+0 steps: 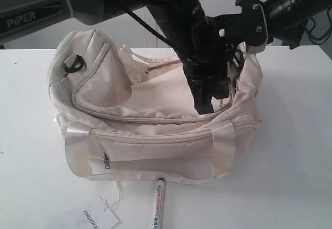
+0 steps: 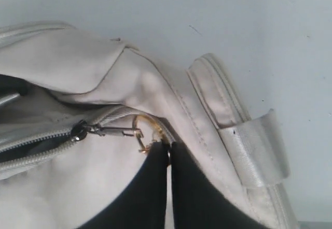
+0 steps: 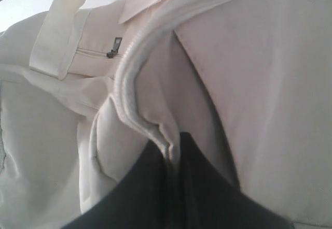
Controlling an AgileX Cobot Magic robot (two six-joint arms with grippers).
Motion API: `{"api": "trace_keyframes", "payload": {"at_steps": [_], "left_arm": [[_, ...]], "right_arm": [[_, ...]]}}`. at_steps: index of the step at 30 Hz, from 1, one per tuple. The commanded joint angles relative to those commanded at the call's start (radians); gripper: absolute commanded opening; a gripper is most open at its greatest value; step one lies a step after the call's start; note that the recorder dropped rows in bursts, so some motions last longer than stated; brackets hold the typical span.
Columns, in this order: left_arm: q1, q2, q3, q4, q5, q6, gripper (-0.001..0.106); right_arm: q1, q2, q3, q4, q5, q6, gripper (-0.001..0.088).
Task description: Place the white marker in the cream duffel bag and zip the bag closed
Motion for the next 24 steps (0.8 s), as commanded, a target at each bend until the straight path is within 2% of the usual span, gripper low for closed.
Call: {"api": "trace_keyframes", "payload": {"at_steps": [9, 21, 24], "left_arm": [[0.0, 0.0, 0.0, -0.013, 0.023, 0.026, 0.0], [0.0, 0.0, -0.002, 0.044, -0.189, 0.049, 0.0], [0.0, 0.0, -0.002, 0.053, -0.198, 0.049, 0.0]], "right_arm": [[0.0, 0.0, 0.0, 0.0, -0.003, 0.0, 0.003], [0.0, 0.0, 0.0, -0.008, 0.009, -0.002, 0.0033], [0.0, 0.0, 0.0, -0.013, 0.013, -0.002, 0.0076]]}}
